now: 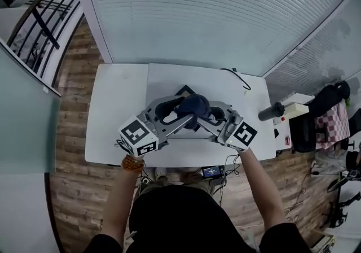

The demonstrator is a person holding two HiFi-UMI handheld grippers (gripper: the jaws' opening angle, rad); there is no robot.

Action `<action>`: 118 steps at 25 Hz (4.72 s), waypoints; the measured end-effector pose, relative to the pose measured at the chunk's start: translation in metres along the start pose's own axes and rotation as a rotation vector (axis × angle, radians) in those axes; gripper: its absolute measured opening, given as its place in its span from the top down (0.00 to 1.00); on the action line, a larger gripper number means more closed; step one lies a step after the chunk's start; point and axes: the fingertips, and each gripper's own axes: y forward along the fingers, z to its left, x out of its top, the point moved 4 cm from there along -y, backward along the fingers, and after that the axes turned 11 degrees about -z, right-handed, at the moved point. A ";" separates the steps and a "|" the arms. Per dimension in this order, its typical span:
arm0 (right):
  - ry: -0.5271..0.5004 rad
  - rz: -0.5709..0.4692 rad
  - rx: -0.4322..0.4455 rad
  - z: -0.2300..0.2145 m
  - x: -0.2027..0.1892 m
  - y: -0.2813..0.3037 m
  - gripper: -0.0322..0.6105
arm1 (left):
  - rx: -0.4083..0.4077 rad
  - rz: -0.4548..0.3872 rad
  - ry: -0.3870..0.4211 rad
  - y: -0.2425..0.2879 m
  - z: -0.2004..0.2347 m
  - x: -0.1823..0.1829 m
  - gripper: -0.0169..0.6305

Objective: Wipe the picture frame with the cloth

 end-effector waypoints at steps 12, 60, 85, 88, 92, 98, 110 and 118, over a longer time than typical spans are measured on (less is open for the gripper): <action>-0.843 0.969 0.727 -0.081 -0.089 0.032 0.85 | 0.400 0.531 0.131 -0.022 0.013 -0.087 0.34; -0.289 0.865 1.219 -0.012 -0.101 -0.015 0.88 | 0.786 0.682 0.219 0.010 -0.008 -0.131 0.26; -0.388 0.791 0.966 -0.062 -0.113 0.034 0.88 | 0.685 0.722 0.229 0.007 -0.012 -0.131 0.37; -0.348 0.802 0.977 -0.058 -0.110 0.029 0.88 | 0.680 0.733 0.217 0.007 -0.013 -0.130 0.37; -0.357 0.821 1.006 -0.050 -0.109 0.021 0.88 | 0.682 0.733 0.214 0.007 -0.013 -0.132 0.37; -0.343 0.826 1.056 -0.036 -0.104 0.004 0.88 | 0.677 0.736 0.205 0.006 -0.011 -0.134 0.37; -0.139 0.702 1.195 -0.015 -0.081 -0.029 0.88 | 0.658 0.743 0.200 0.002 -0.017 -0.135 0.38; -0.494 0.689 0.787 -0.115 -0.061 0.020 0.88 | 0.633 0.735 0.250 0.008 -0.016 -0.129 0.40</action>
